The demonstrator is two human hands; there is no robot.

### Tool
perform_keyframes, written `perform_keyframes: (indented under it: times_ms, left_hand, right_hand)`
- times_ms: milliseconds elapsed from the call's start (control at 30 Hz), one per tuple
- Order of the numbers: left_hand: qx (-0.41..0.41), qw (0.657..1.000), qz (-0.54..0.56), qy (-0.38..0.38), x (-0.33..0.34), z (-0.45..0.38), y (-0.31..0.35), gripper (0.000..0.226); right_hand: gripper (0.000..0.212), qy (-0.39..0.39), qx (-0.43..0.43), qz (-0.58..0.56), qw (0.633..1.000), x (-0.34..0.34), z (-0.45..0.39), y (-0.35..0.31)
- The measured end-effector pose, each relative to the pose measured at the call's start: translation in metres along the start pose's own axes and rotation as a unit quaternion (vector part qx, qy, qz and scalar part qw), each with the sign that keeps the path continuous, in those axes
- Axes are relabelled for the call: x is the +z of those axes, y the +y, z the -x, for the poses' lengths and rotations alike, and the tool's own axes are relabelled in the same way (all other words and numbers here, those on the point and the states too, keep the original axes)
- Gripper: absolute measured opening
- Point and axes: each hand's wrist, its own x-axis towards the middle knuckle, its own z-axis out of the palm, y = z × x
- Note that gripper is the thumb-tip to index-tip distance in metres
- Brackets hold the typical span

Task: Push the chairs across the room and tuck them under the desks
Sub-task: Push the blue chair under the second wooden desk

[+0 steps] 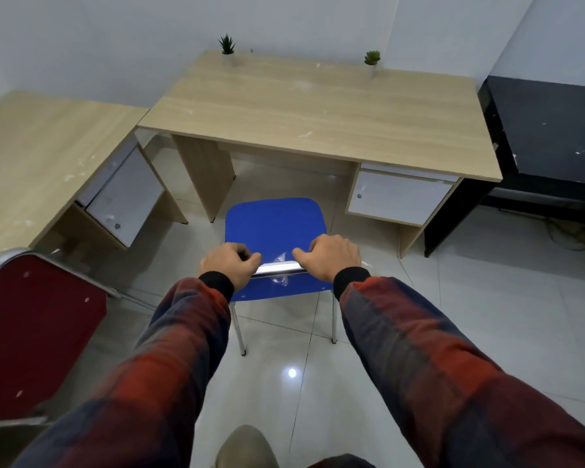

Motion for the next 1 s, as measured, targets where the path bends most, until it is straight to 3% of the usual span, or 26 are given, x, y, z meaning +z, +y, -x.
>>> perform_keyframes:
  times_ms: [633, 1000]
  left_hand:
    - [0.151, 0.985, 0.030, -0.079, -0.083, -0.135, -0.111, 0.031]
    - [0.186, 0.978, 0.018, -0.092, -0.107, -0.207, -0.144, 0.028]
  right_hand:
    - [0.055, 0.025, 0.144, -0.008, 0.989, 0.031, -0.057, -0.151]
    - [0.051, 0.058, 0.187, -0.026, 0.980, 0.042, -0.099, -0.204]
